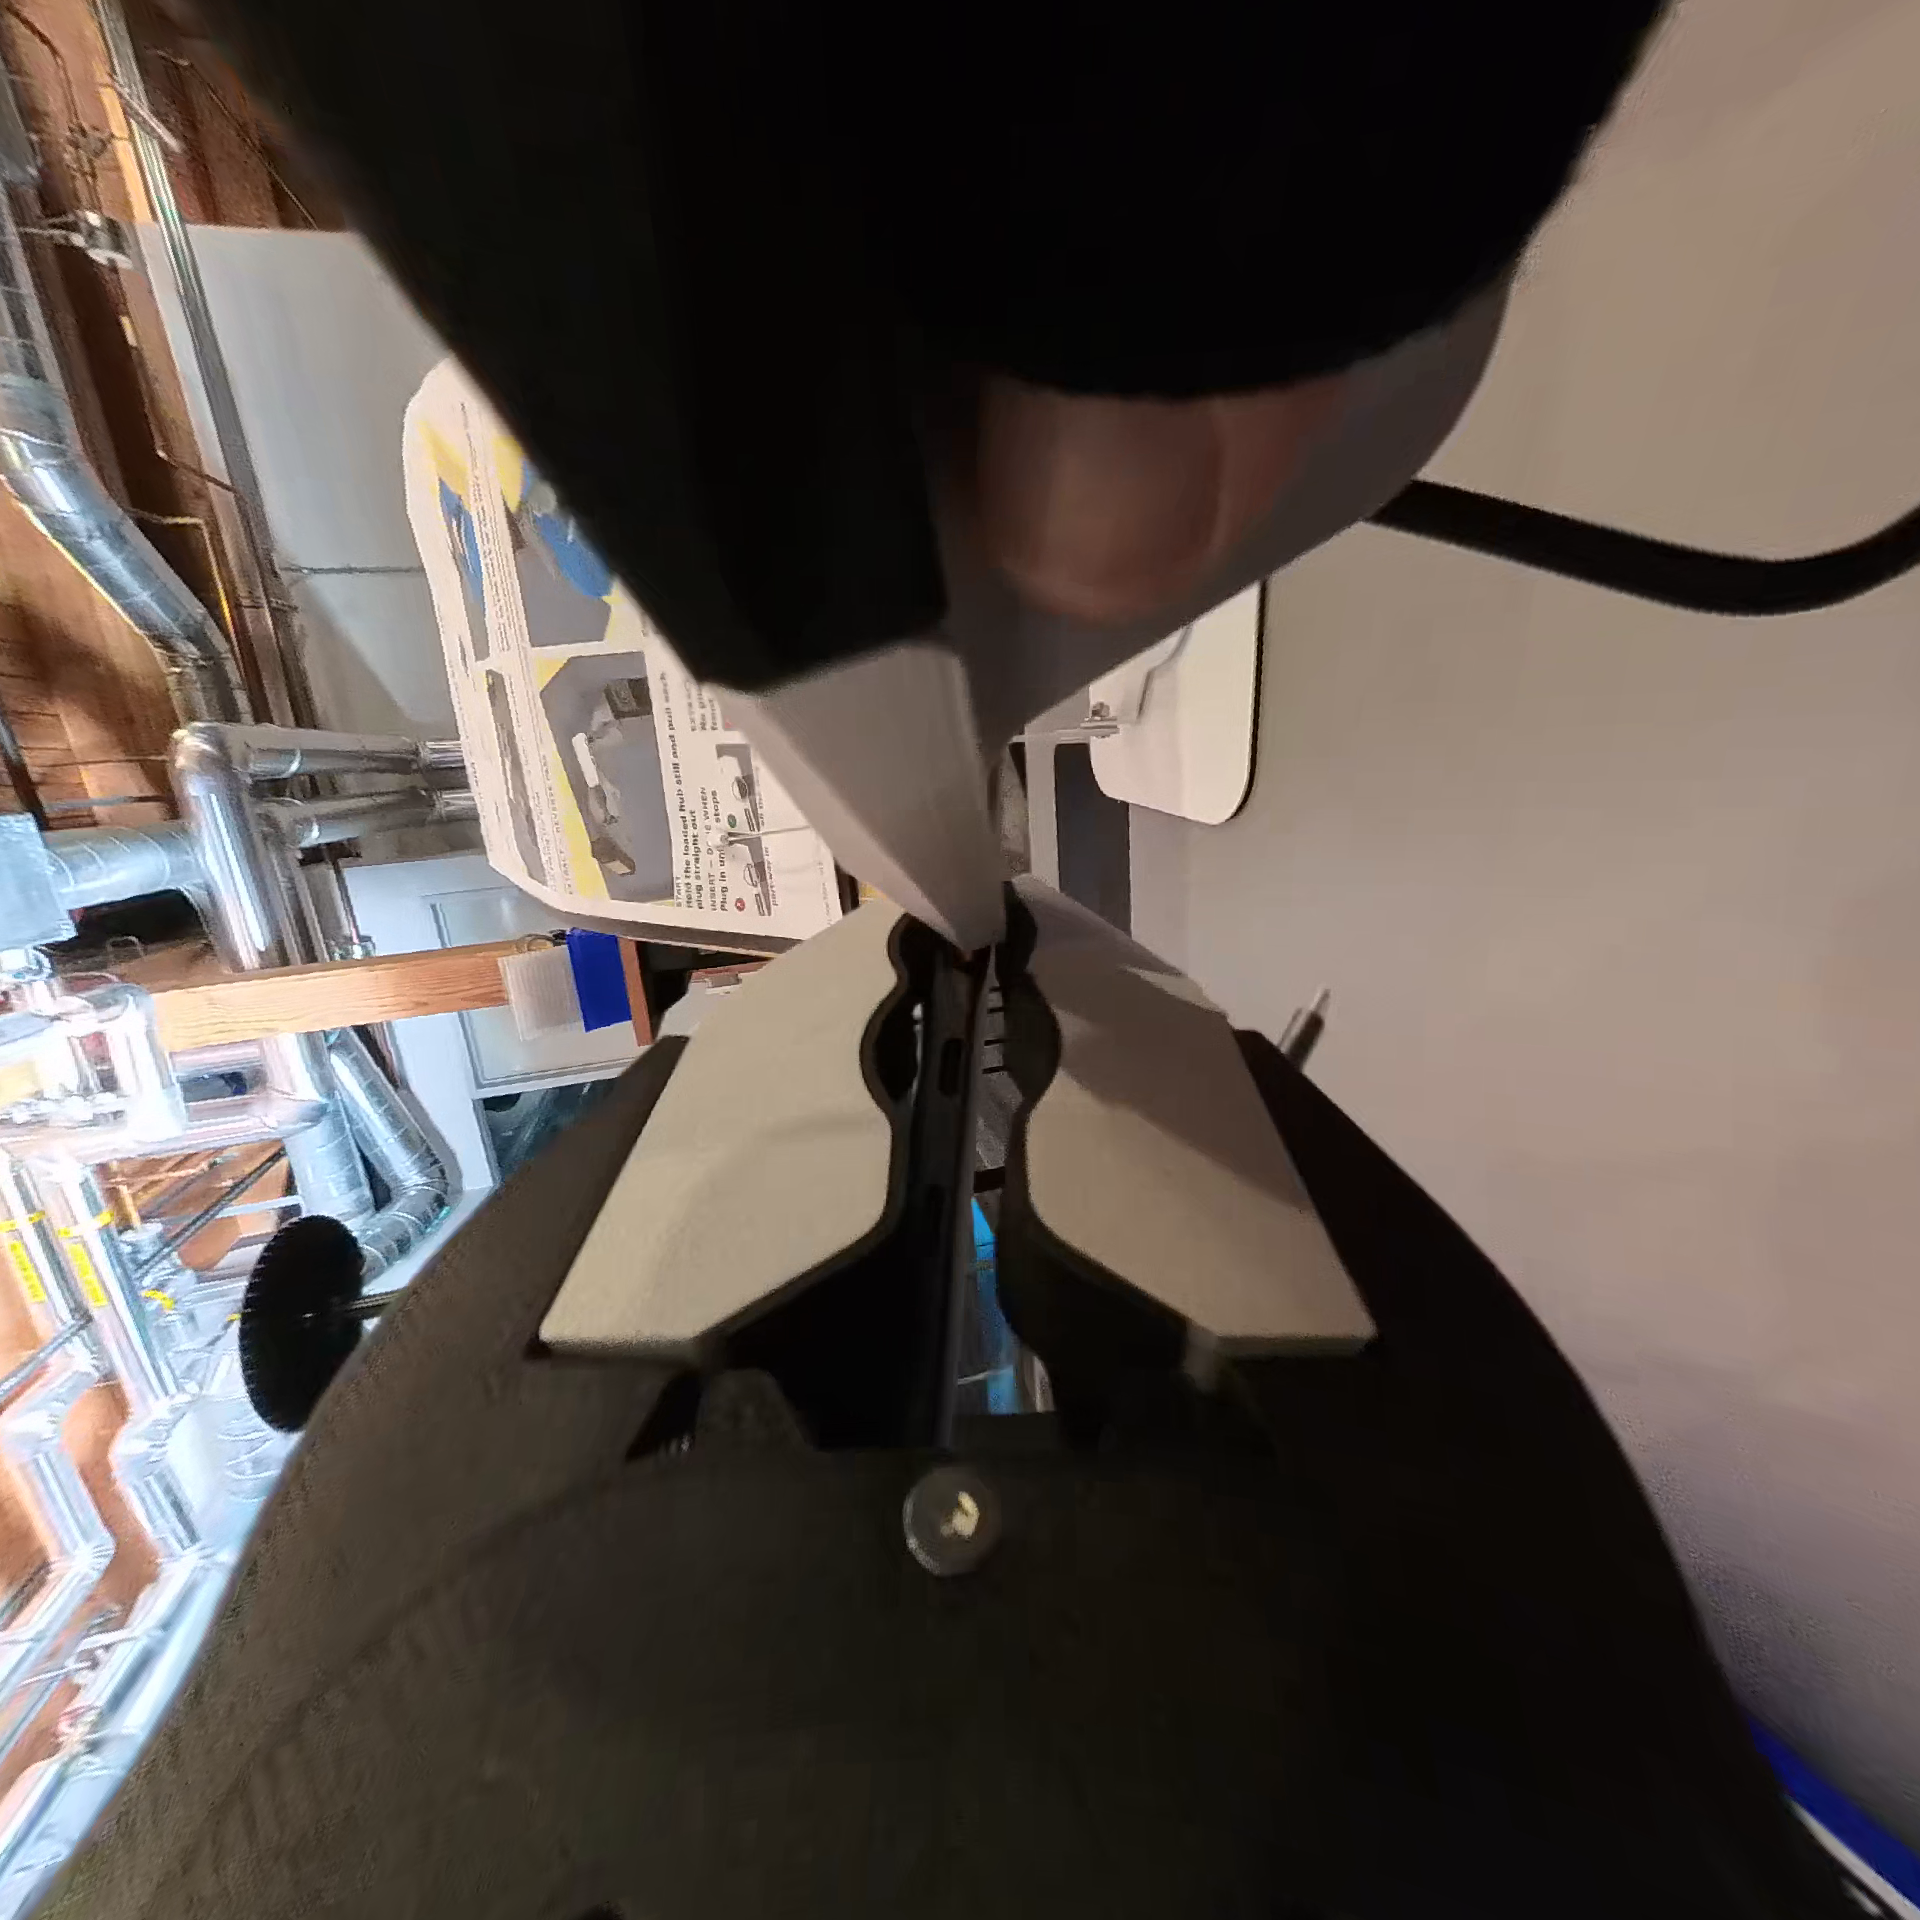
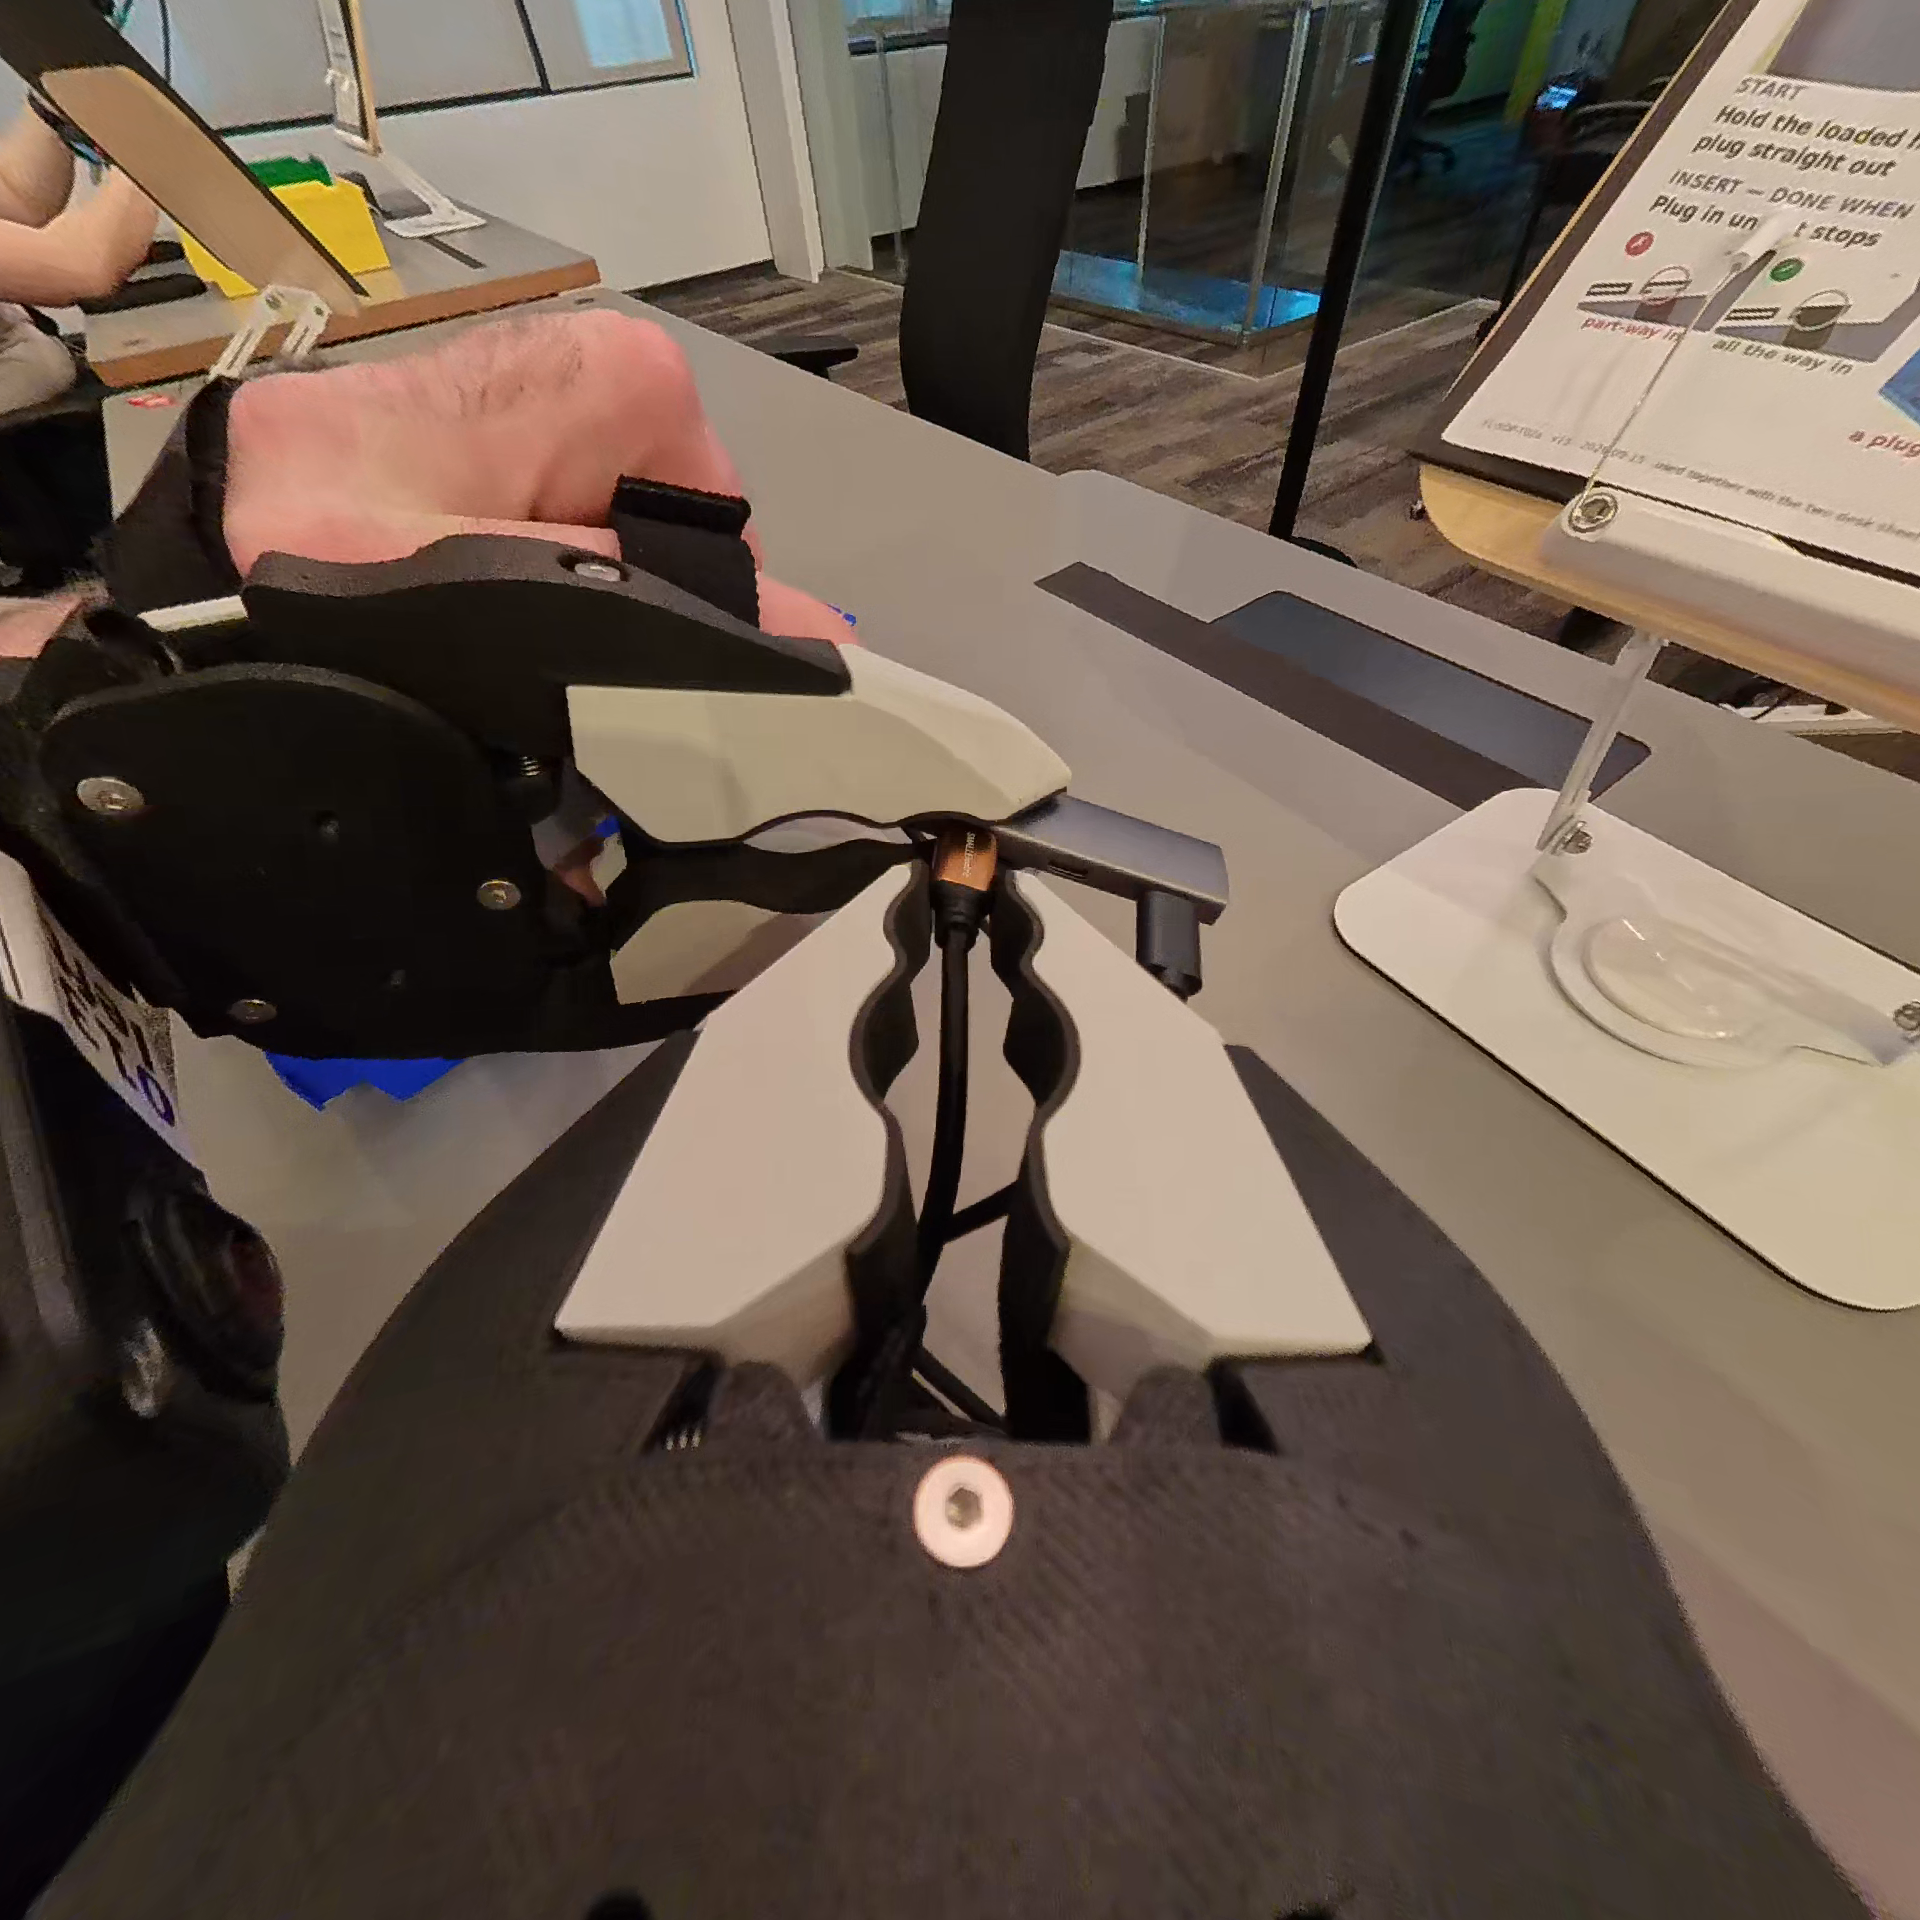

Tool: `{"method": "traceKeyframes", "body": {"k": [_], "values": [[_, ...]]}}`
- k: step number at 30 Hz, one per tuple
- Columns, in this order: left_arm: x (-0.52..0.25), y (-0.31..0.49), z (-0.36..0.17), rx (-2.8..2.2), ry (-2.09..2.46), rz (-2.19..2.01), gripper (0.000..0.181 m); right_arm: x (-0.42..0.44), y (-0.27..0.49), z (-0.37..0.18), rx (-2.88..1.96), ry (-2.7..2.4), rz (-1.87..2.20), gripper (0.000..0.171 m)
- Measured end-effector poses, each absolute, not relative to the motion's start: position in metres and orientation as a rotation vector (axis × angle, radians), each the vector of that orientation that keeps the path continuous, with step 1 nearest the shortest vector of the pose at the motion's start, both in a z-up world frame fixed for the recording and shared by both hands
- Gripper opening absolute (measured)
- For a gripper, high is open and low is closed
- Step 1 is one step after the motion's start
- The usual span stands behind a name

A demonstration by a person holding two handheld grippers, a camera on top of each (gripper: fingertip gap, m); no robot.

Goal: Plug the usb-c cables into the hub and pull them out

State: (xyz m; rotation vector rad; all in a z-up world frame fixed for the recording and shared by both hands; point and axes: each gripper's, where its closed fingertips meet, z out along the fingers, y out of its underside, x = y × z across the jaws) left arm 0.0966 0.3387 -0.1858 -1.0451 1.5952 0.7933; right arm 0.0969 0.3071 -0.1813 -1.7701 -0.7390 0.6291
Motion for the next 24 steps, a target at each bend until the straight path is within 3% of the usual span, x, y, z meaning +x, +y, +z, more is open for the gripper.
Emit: {"method": "traceKeyframes", "body": {"k": [11,17,22,24], "values": [[0.099,0.345,-0.194,-1.102,1.615,0.782,0.009,0.099,0.313,-0.186,-1.794,-0.707,0.481,0.008],[0.095,0.34,-0.194,-1.119,1.606,0.755,0.01,0.097,0.306,-0.183,-1.74,-0.659,0.89,0.01],[0.098,0.34,-0.193,-1.138,1.598,0.687,0.01,0.099,0.304,-0.178,-1.724,-0.668,0.81,0.009],[0.076,0.359,-0.205,-1.267,1.611,0.808,0.01,0.097,0.29,-0.151,-1.625,-0.61,0.911,0.008]]}}
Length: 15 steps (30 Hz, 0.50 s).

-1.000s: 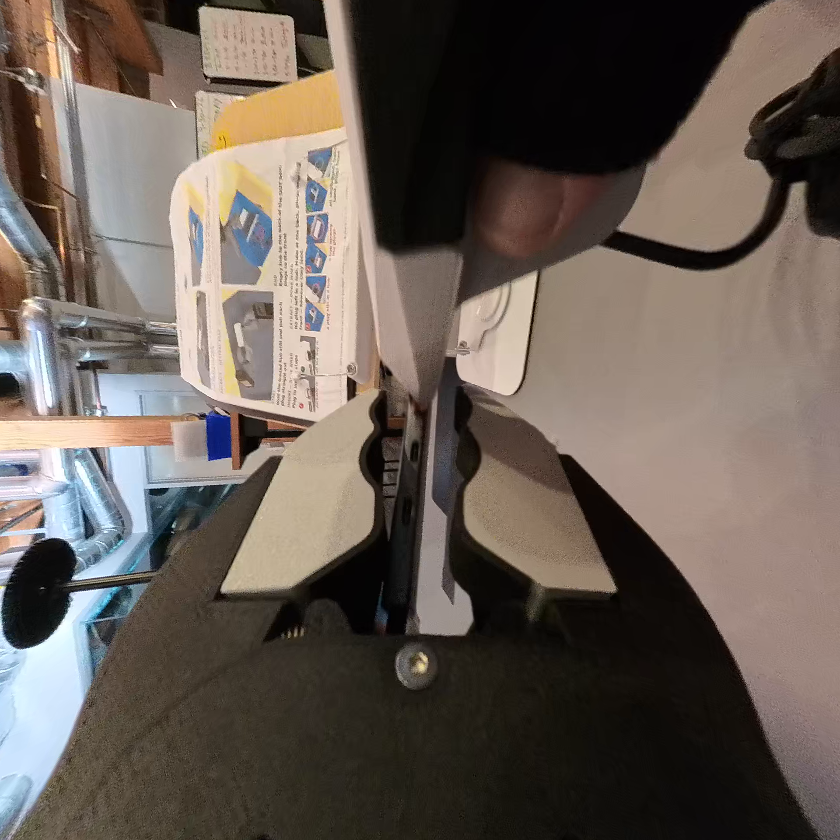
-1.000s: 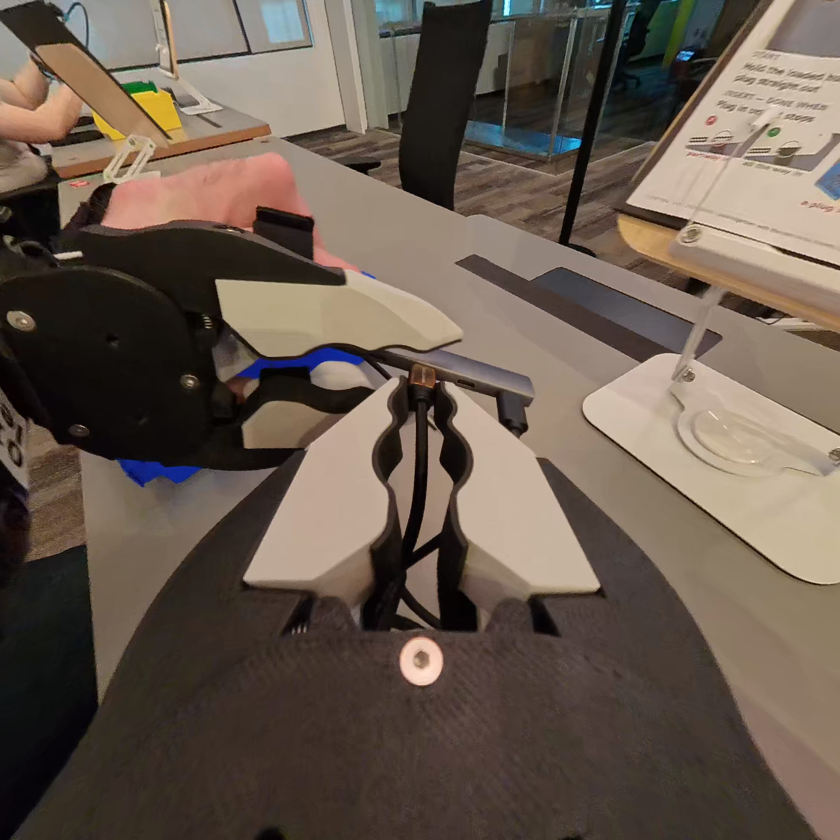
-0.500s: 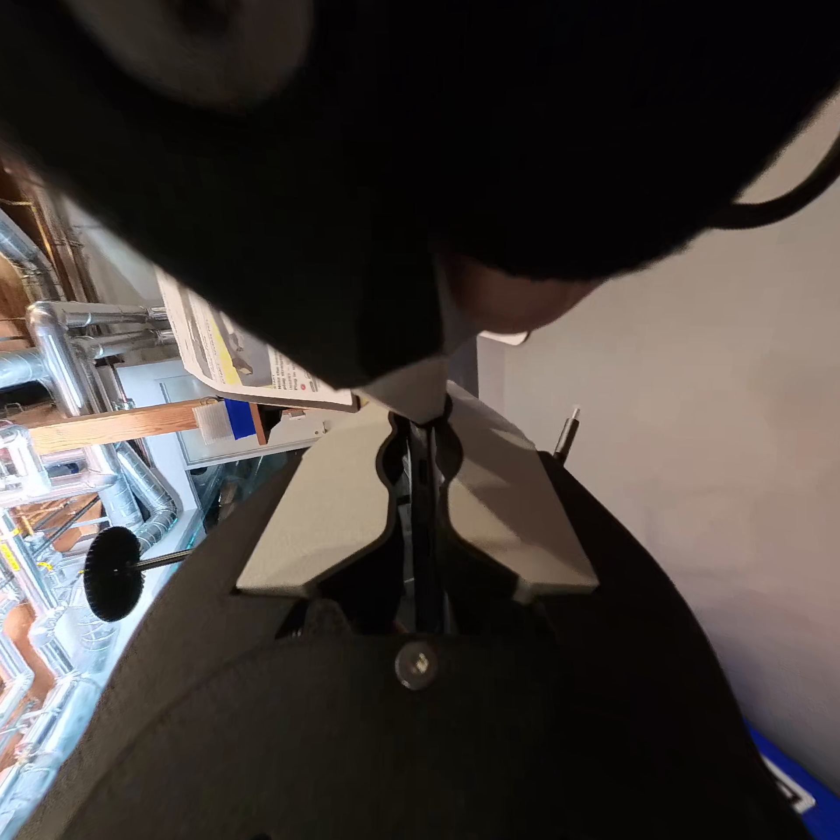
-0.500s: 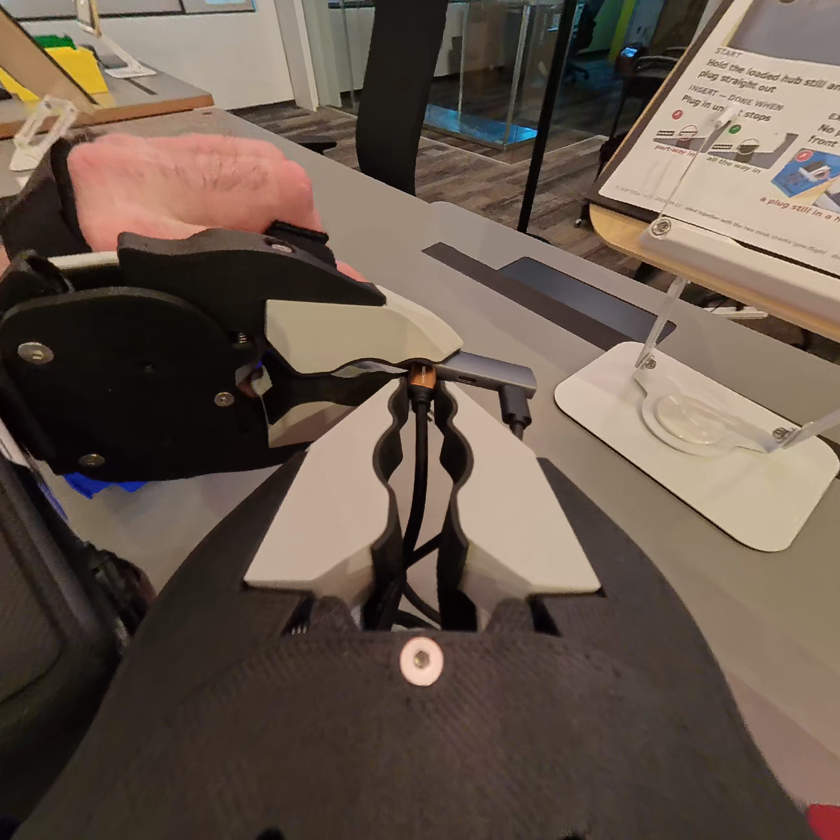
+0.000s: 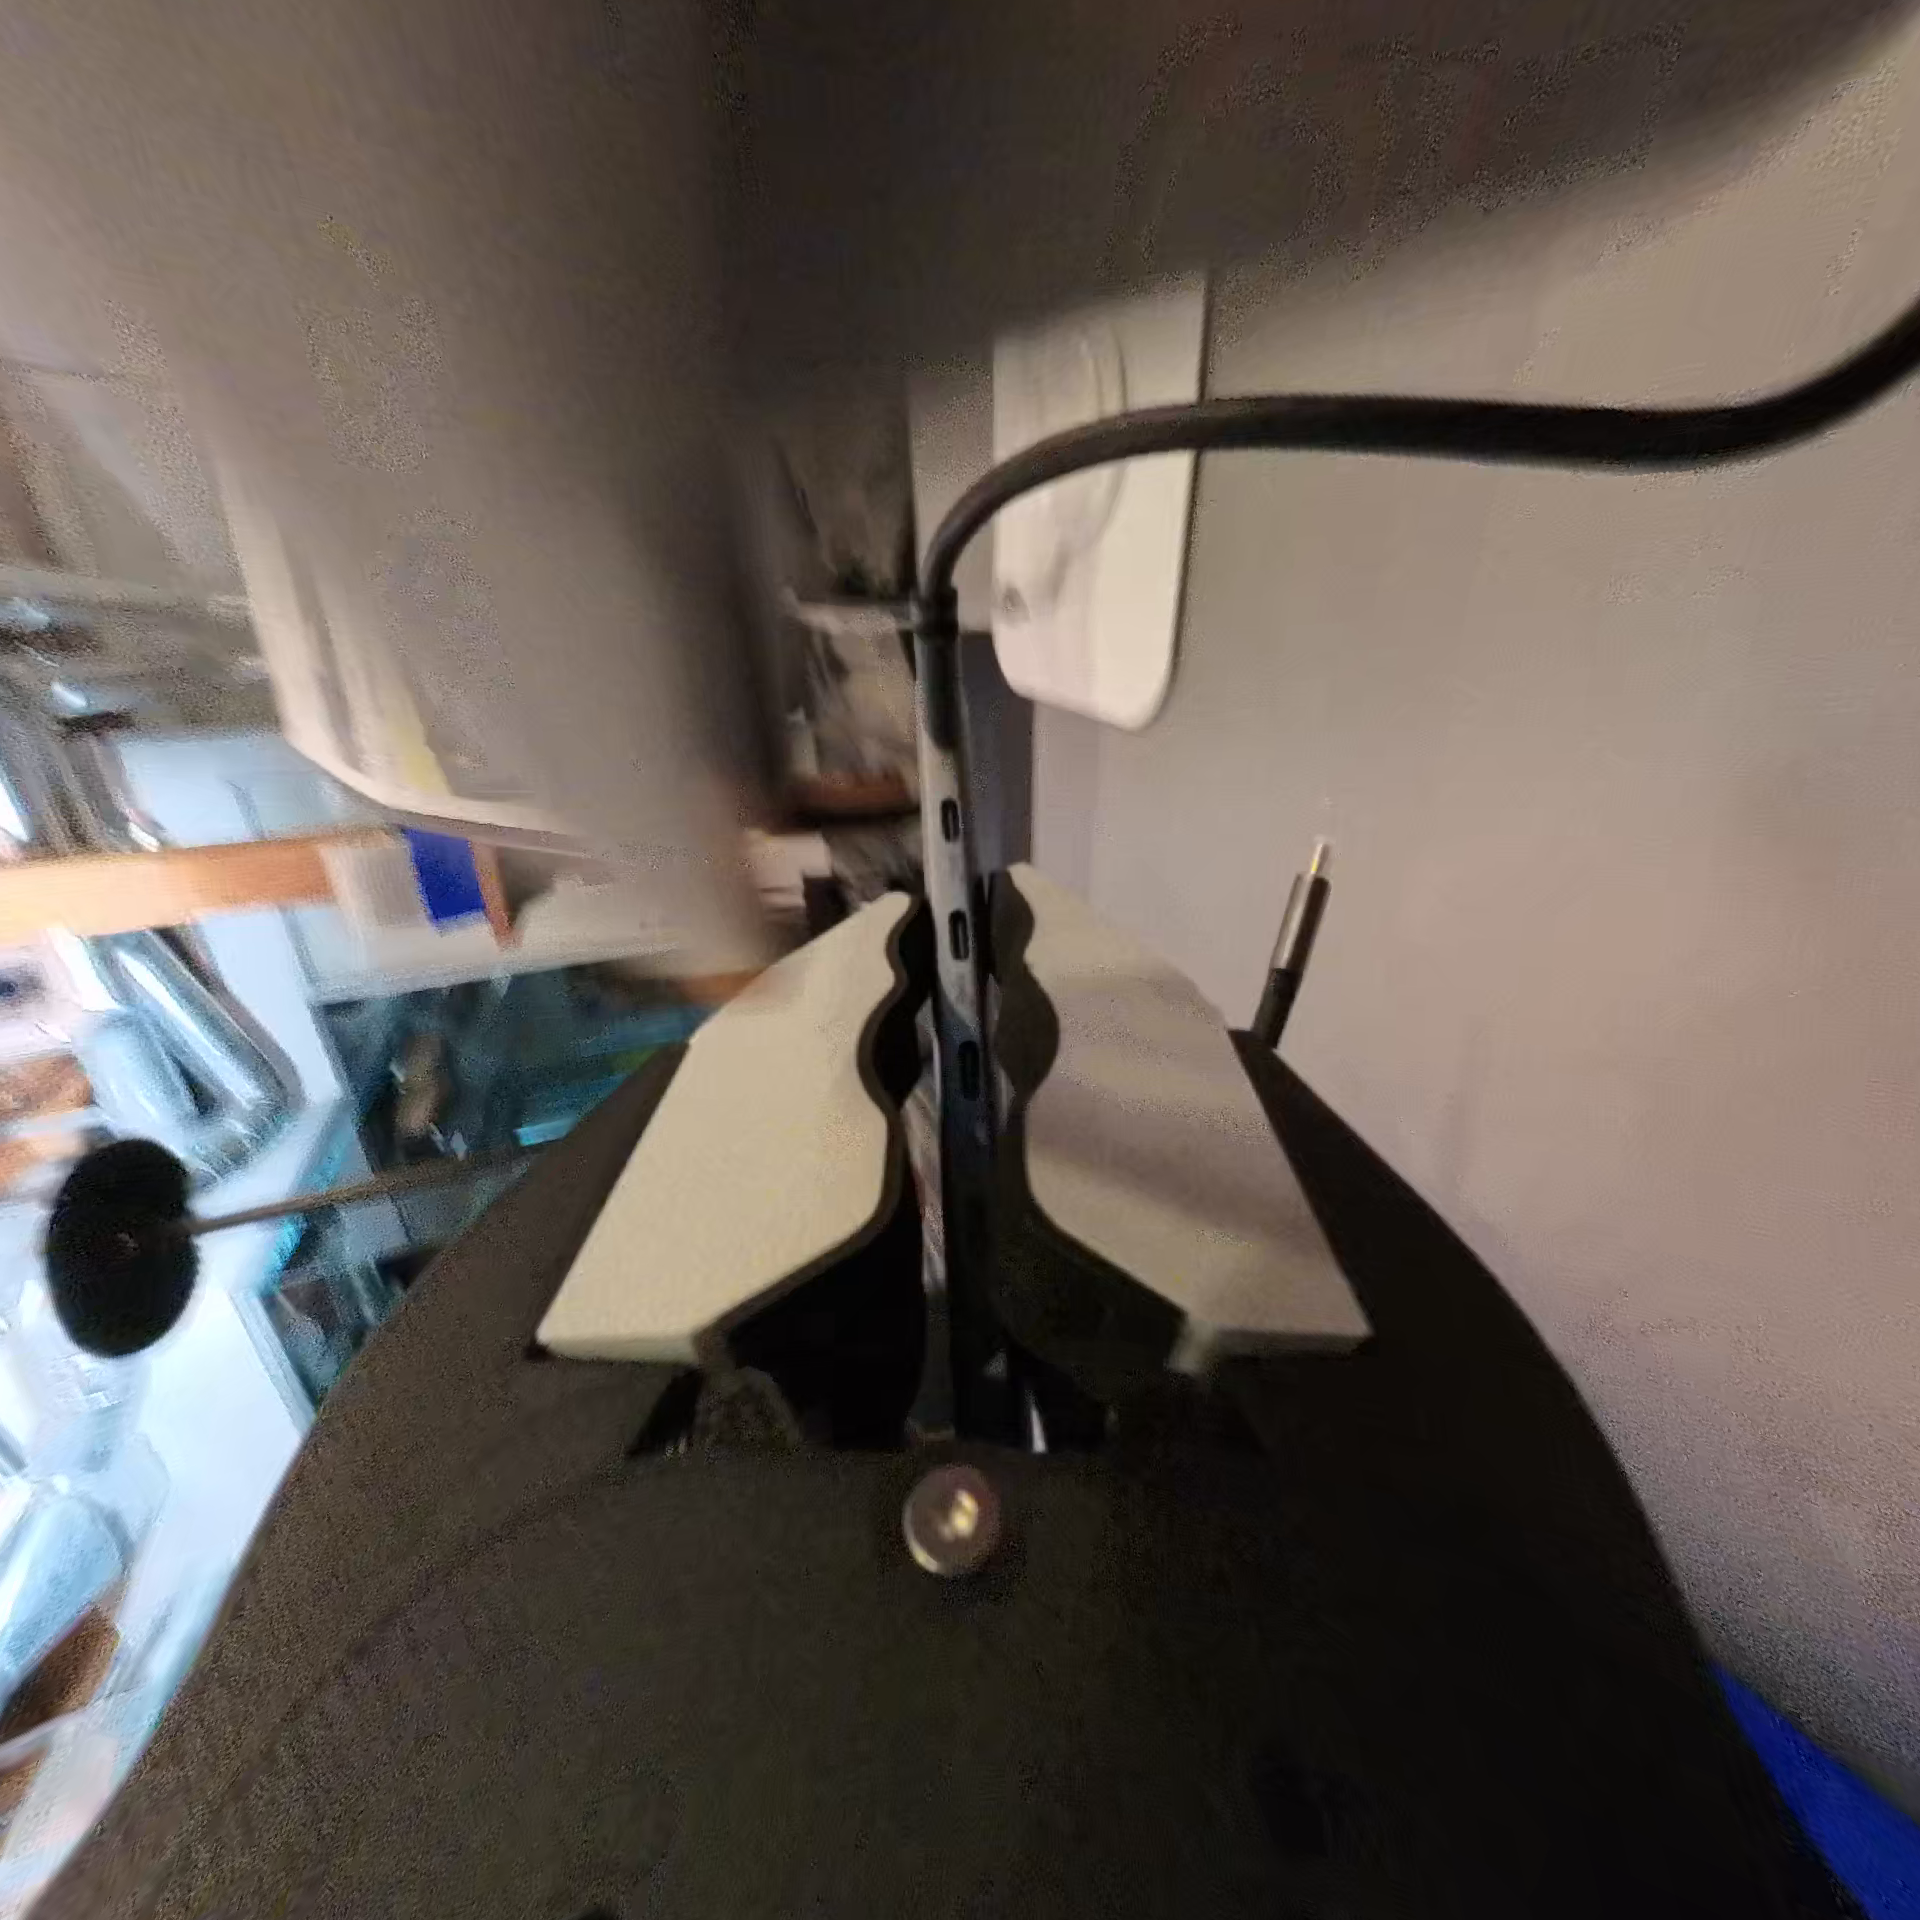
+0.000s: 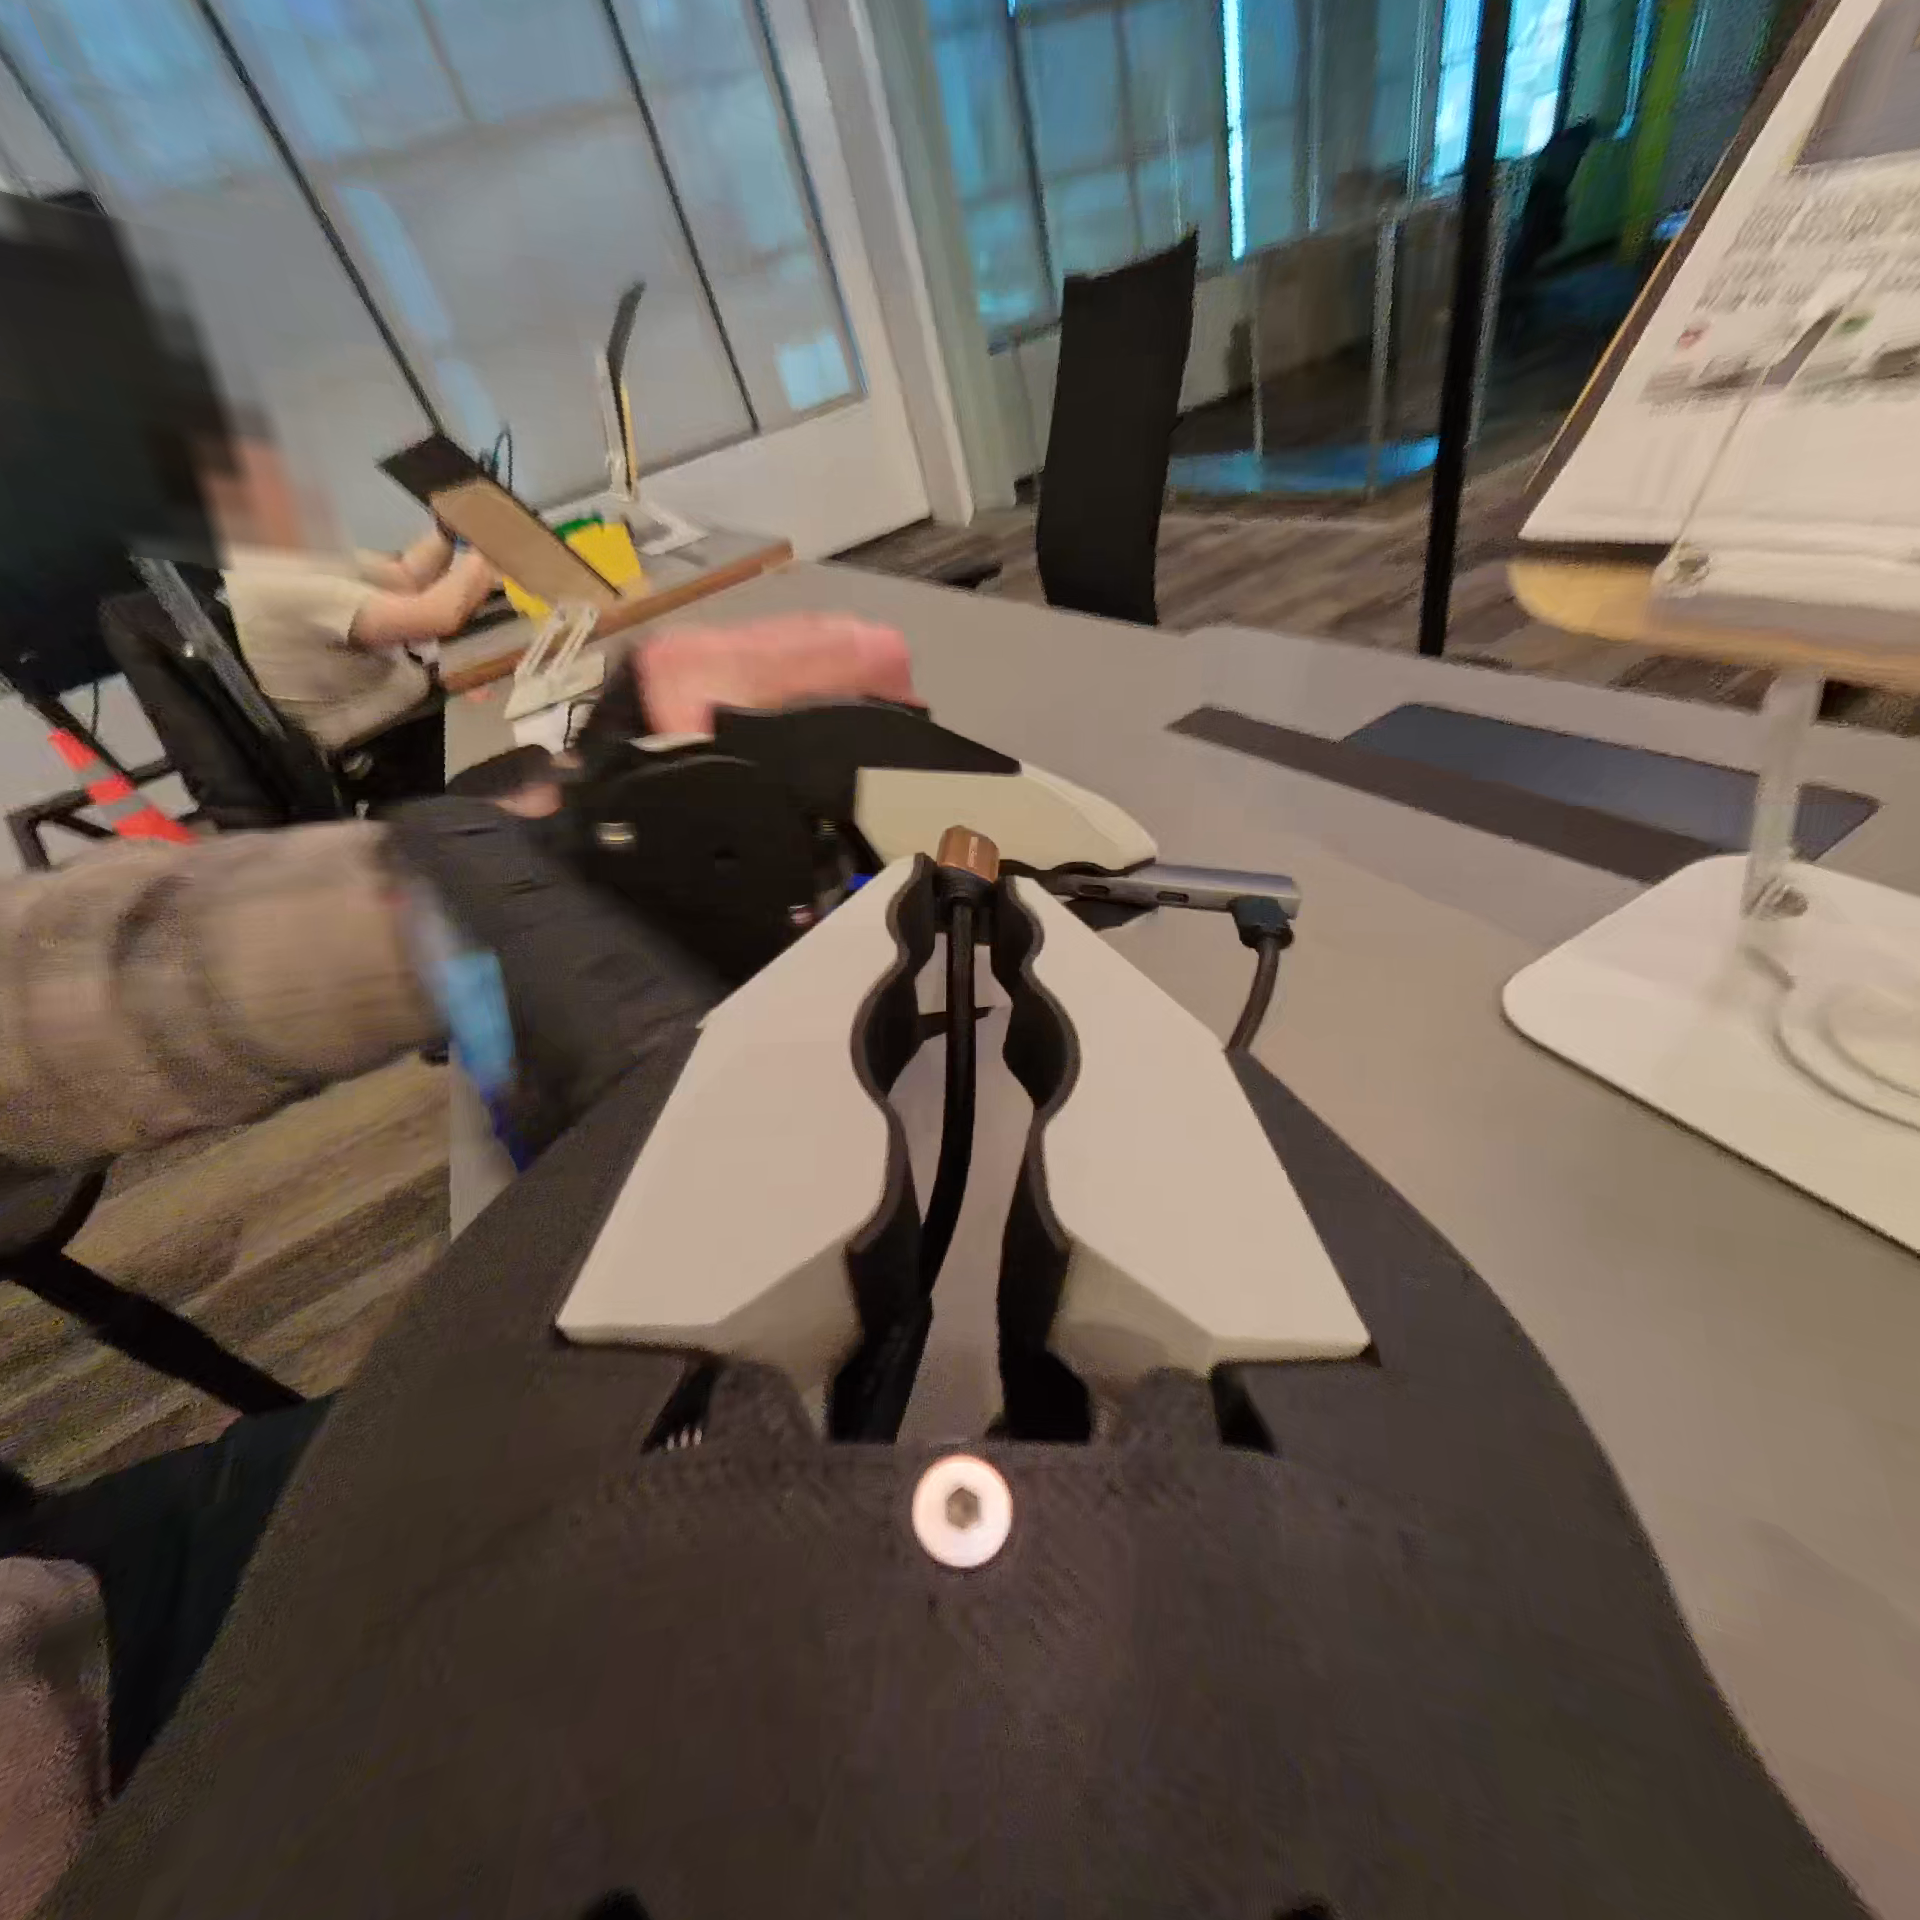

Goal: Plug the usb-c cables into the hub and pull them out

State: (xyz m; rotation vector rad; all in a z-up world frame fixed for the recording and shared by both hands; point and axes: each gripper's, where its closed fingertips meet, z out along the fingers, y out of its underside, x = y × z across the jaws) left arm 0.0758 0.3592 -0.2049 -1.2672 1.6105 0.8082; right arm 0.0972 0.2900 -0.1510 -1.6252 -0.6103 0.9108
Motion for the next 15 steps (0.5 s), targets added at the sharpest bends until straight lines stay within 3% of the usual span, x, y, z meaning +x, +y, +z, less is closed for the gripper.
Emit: {"method": "traceKeyframes", "body": {"k": [2,5,15], "values": [[0.048,0.379,-0.216,-1.35,1.576,0.8,0.009,0.109,0.295,-0.15,-1.635,-0.606,0.775,0.008],[0.066,0.36,-0.194,-1.299,1.539,0.704,0.01,0.115,0.297,-0.159,-1.65,-0.607,0.848,0.009],[0.043,0.367,-0.196,-1.349,1.514,0.744,0.01,0.158,0.28,-0.115,-1.611,-0.663,0.746,0.009]]}}
